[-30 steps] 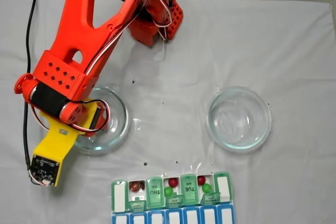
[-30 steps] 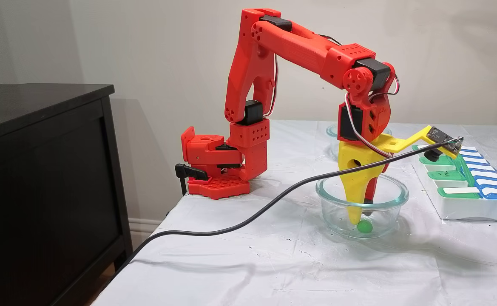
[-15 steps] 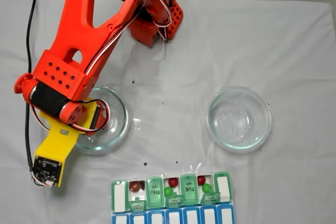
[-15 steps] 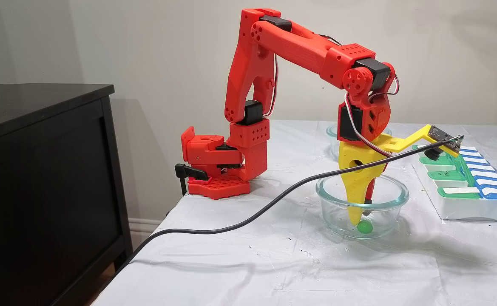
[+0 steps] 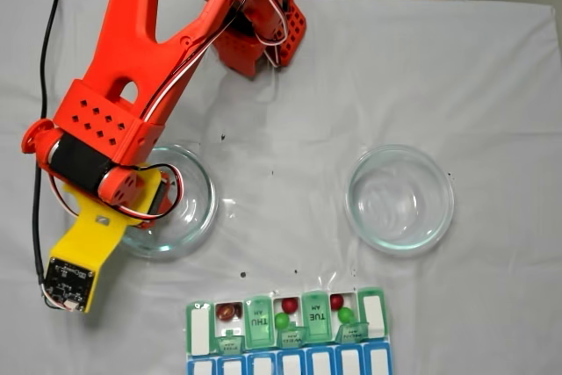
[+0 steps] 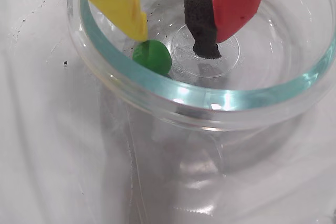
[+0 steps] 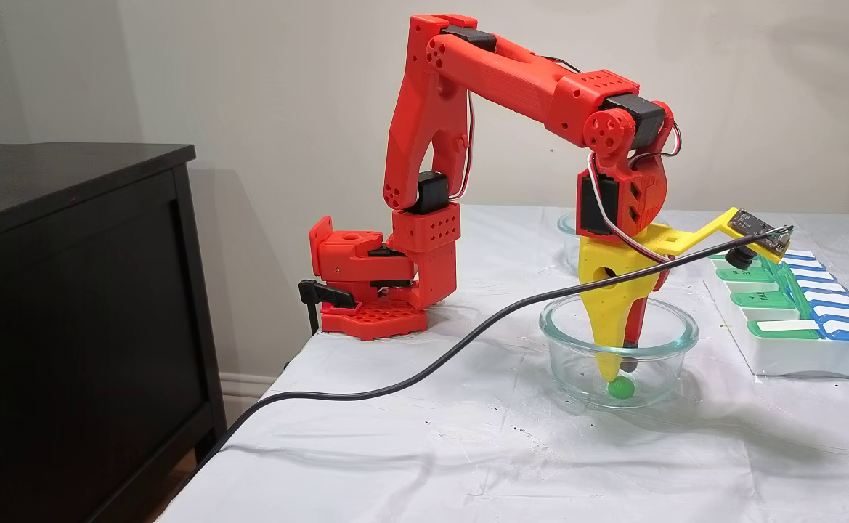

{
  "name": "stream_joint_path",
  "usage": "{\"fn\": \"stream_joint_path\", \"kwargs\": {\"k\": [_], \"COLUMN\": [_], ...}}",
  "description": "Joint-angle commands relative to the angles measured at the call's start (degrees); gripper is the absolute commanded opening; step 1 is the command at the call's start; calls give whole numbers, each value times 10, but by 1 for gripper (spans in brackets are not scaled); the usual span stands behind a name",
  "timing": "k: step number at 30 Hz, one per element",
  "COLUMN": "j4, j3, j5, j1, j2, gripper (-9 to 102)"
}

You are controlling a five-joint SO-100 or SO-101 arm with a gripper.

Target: Sort medicines into box.

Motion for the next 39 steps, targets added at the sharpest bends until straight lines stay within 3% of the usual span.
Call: {"fn": "stream_joint_path", "kwargs": {"k": [1,39], "j4": [-19,-94], "j3": [-12,41], "j5": [-16,-178], "j1": [9,5], "j2": [69,93], "gripper": [16,17]}}
